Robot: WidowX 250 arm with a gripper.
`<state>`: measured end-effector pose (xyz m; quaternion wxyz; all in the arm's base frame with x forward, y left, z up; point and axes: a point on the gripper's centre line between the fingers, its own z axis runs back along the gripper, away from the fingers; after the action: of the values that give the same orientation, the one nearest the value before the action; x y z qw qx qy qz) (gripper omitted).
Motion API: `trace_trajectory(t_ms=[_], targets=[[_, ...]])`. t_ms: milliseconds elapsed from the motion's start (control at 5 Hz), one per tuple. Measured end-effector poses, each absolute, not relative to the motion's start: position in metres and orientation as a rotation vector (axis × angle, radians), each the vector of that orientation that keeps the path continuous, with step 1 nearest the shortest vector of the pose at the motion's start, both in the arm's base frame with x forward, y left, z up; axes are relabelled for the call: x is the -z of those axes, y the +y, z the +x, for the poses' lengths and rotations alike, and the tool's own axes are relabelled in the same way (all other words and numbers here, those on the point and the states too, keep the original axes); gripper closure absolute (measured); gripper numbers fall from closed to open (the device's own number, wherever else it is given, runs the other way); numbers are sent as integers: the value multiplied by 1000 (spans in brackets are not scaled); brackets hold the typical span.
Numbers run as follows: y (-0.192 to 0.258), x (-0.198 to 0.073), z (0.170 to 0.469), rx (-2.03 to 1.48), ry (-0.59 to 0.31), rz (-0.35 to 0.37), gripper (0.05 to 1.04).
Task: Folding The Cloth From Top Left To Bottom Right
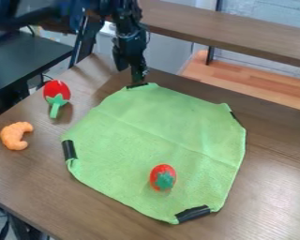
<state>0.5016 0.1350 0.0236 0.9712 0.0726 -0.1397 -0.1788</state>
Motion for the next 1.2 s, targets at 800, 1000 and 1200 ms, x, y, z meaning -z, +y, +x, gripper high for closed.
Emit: trace_trajectory(t_ms=[800, 1000, 1200], targets=[[128, 12, 519, 364, -214, 168, 135], [125, 16, 523, 365, -195, 150, 404], [122, 18, 526, 375, -183, 163, 682]])
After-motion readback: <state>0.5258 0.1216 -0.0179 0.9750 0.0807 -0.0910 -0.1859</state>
